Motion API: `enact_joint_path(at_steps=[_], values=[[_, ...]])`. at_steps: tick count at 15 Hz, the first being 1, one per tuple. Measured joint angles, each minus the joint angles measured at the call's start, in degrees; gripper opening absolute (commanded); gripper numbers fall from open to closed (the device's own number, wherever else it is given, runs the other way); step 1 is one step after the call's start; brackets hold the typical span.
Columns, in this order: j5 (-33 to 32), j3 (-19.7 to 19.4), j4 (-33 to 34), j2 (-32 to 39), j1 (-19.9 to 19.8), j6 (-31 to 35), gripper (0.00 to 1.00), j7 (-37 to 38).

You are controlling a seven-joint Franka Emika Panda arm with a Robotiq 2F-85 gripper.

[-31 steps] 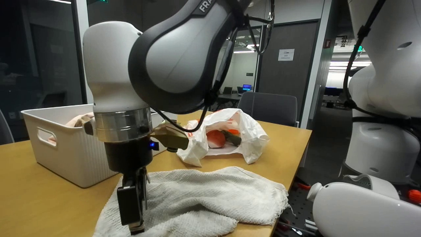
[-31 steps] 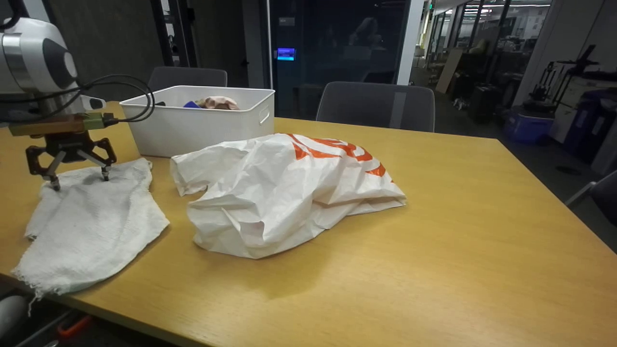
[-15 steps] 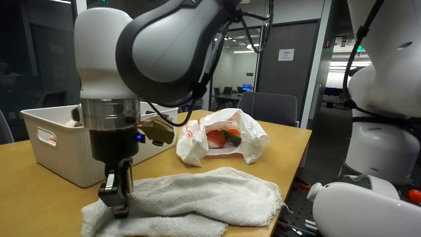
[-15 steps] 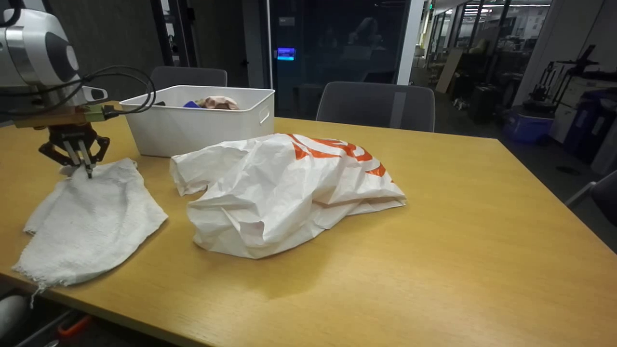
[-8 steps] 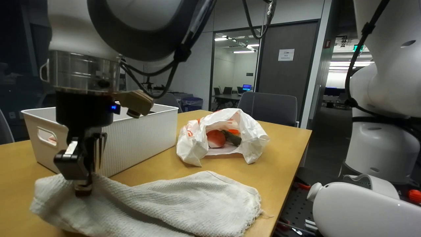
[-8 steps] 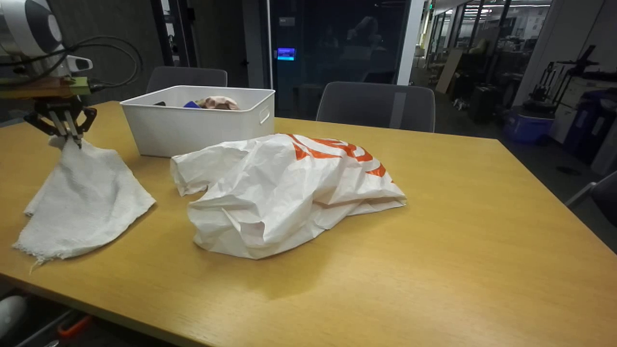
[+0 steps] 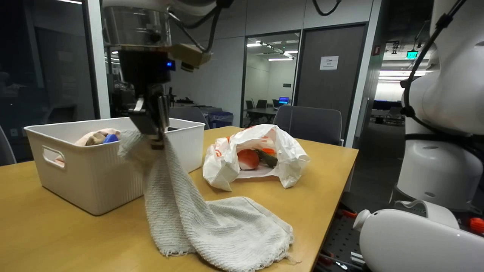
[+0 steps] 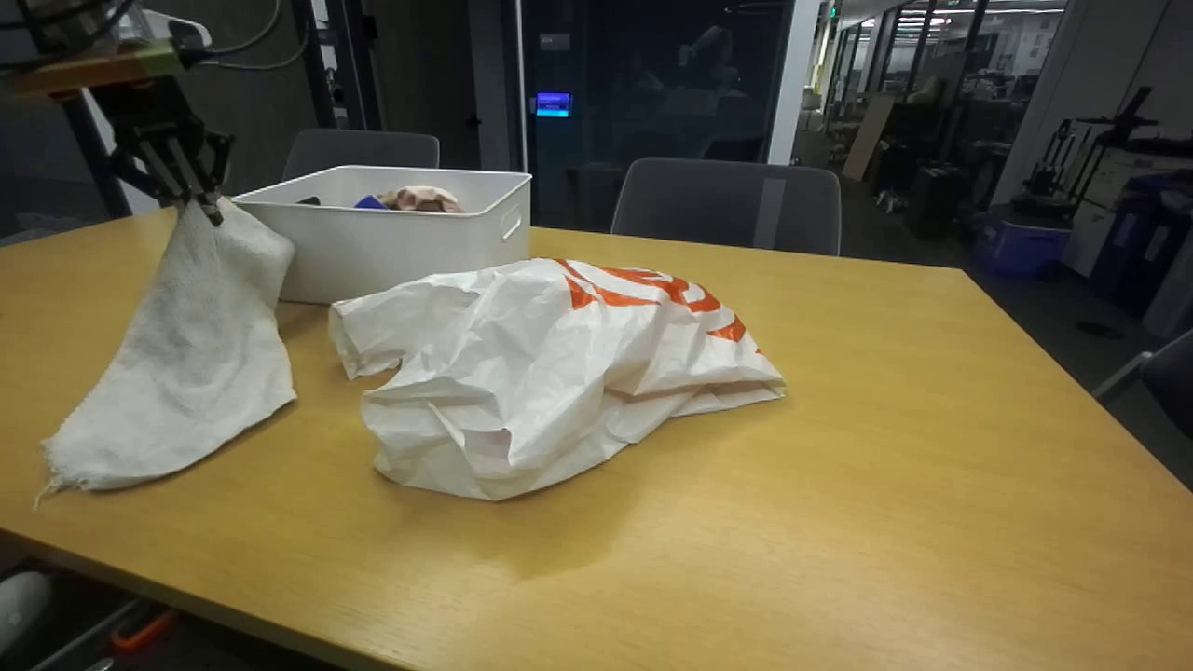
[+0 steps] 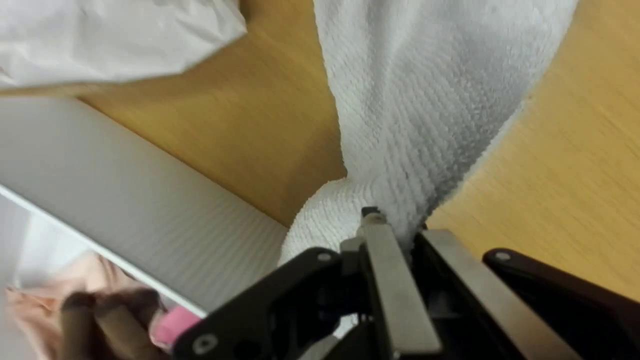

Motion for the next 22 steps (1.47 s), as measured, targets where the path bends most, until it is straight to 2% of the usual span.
enact_joint_path(at_steps=[3,5,8,12,15,16,17,18,22], values=[[1.75,0.1,-1.51,-5.29,-1.21,-12.7,0.1,2.66],[5.58,0.12,-3.25,-8.01,-2.01,-20.31,0.08,2.83],[12.8,0.0,-6.78,-10.06,-3.47,-26.67,0.07,2.74],[20.98,-0.89,-13.41,-10.44,-5.81,-25.94,0.07,1.68],[24.85,-1.81,-18.87,-10.48,-7.35,-20.7,0.1,0.02],[26.49,-2.13,-20.54,-10.48,-7.76,-18.97,0.07,-0.7],[28.19,-2.35,-22.01,-10.48,-8.08,-17.3,0.35,-1.62],[29.84,-2.46,-23.28,-10.49,-8.3,-15.63,0.36,-2.59],[35.82,-2.56,-25.64,-10.55,-8.45,-12.61,0.66,-5.74]])
